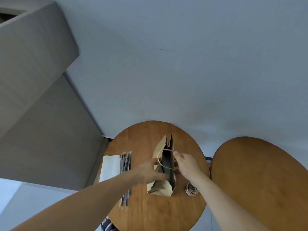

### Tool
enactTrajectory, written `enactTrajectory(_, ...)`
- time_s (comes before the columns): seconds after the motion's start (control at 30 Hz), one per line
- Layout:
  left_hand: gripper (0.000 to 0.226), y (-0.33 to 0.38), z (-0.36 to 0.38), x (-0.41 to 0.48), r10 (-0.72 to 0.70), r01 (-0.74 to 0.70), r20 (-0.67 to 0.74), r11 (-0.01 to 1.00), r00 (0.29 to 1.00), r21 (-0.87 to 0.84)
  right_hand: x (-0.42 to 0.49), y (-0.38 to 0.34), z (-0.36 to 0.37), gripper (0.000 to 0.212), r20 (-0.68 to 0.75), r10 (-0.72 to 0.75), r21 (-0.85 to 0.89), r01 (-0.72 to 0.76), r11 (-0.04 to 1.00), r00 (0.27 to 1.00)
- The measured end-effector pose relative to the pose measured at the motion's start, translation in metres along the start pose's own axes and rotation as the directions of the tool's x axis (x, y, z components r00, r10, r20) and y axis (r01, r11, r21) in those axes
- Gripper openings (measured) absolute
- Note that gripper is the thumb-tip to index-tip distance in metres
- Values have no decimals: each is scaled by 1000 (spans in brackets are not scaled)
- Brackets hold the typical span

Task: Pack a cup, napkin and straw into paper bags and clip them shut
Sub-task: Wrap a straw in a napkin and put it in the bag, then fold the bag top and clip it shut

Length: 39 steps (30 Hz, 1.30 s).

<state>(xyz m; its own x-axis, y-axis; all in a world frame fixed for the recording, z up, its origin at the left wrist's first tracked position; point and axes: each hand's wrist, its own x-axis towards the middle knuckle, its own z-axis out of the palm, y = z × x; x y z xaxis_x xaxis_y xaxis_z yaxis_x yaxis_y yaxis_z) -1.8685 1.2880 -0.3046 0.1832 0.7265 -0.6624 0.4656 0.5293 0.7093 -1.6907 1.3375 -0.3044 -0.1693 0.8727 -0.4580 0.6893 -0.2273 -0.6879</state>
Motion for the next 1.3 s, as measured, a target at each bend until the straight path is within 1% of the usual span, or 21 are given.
enactTrajectory(0.1,48,5,20,4,-3,9,-92,997,996,73,-2,-3,12,47,62,-13,135,5,991,998)
enactTrajectory(0.17,37,11,30,8,-40,69,-196,988,980,140,-4,-7,17,45,85,-37,172,22,985,996)
enactTrajectory(0.23,27,15,37,11,-94,156,-274,965,957,211,-6,-8,17,37,107,-75,156,58,986,991)
enactTrajectory(0.3,17,17,40,12,-125,216,-319,939,940,267,-6,-3,14,34,141,-112,117,96,989,984)
enactTrajectory(0.33,15,18,41,11,-132,236,-343,930,930,281,-5,0,11,32,166,-129,83,116,990,978)
enactTrajectory(0.4,19,17,39,10,-121,245,-378,922,918,299,-2,7,2,32,174,-200,-58,213,975,964)
enactTrajectory(0.47,28,17,35,8,-95,239,-395,912,914,333,3,10,-10,36,90,-319,-214,332,919,943)
enactTrajectory(0.53,33,20,29,7,-61,238,-414,889,908,391,11,10,-21,46,4,-474,-319,451,834,881)
enactTrajectory(0.57,33,22,26,8,-36,232,-416,871,909,434,15,9,-26,52,4,-543,-372,505,779,840)
enactTrajectory(0.6,32,25,22,9,-12,225,-409,851,912,475,19,8,-32,56,34,-589,-429,545,721,807)
enactTrajectory(0.67,29,30,14,12,26,201,-389,823,921,531,29,7,-40,58,117,-626,-516,586,625,771)
enactTrajectory(0.73,26,32,5,17,66,162,-360,809,931,565,37,7,-46,44,156,-624,-550,592,589,766)
enactTrajectory(0.8,27,32,-3,20,95,128,-331,796,939,592,41,4,-50,17,135,-613,-574,566,592,778)
enactTrajectory(0.83,30,31,-6,21,105,115,-322,794,941,597,43,3,-50,10,130,-603,-592,549,589,787)
enactTrajectory(0.9,34,29,-9,21,106,117,-325,794,940,596,45,4,-49,11,144,-594,-624,538,566,792)
enactTrajectory(1.0,15,31,-8,21,121,148,-420,820,900,554,45,8,-45,16,119,-587,-637,515,574,801)
enactTrajectory(1.1,7,33,-3,23,158,131,-490,853,857,504,46,12,-40,18,110,-583,-620,514,593,805)
enactTrajectory(1.13,12,33,-1,24,164,126,-493,855,854,503,47,14,-40,19,119,-584,-603,526,600,803)
enactTrajectory(1.23,13,31,1,29,173,99,-475,864,863,495,48,21,-46,15,94,-614,-480,576,661,783)
enactTrajectory(1.27,15,30,0,32,172,92,-473,870,864,484,48,27,-50,15,41,-633,-410,591,695,773)
enactTrajectory(1.3,19,29,-1,34,176,85,-476,874,862,478,48,33,-53,15,-46,-642,-345,591,729,765)
